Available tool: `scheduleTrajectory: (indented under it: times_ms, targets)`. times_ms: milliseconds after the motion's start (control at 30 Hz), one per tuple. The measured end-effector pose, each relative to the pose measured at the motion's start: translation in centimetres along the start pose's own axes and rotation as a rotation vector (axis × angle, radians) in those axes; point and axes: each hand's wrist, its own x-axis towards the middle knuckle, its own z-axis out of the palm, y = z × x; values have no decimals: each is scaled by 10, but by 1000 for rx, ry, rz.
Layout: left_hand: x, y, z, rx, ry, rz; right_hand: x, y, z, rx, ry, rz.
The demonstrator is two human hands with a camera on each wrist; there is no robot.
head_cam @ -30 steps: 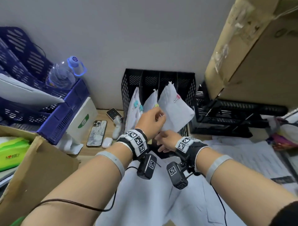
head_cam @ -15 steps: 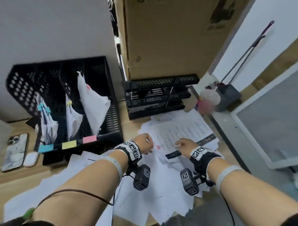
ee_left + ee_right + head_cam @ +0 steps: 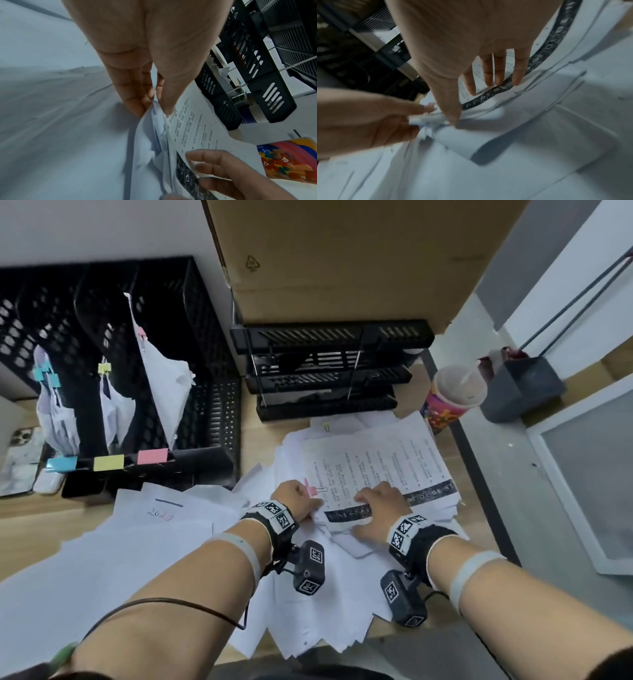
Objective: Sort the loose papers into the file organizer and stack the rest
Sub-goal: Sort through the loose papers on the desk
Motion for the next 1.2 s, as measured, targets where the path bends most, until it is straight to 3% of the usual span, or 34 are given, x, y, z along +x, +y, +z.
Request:
scheduleTrajectory:
  times_ms: [133, 400, 500, 600, 700, 767, 867, 933, 1033, 1200]
  targets:
    - [0, -2, 1, -13, 34, 16, 6, -11, 6, -88, 16, -117]
    - [-11, -6, -14, -188, 34, -40, 4, -31, -8, 124, 188, -150]
    - [-26, 13, -29, -485, -189, -134, -3, -46, -18, 228, 217, -209]
    - [-39, 23, -46, -537, -331, -134, -13, -73, -23, 274, 154, -329]
    - [-42, 17, -70, -317, -266, -19, -20, -95, -29, 318, 77, -389]
    - [-41, 5, -93, -151, -222, 50, -16, -101, -36, 289, 166, -367]
    - [-52, -14, -130, -67, -210, 29, -5, -105, -52, 117, 321, -178]
    - [-63, -26, -150, -28, -169, 34, -2, -114, -59, 41, 282, -92]
    - [-78, -48, -176, -12, -95, 25, 4, -134, -56, 29, 115, -127]
    - [-105, -79, -212, 1, 32, -11, 4, -168, -35, 203, 157, -201]
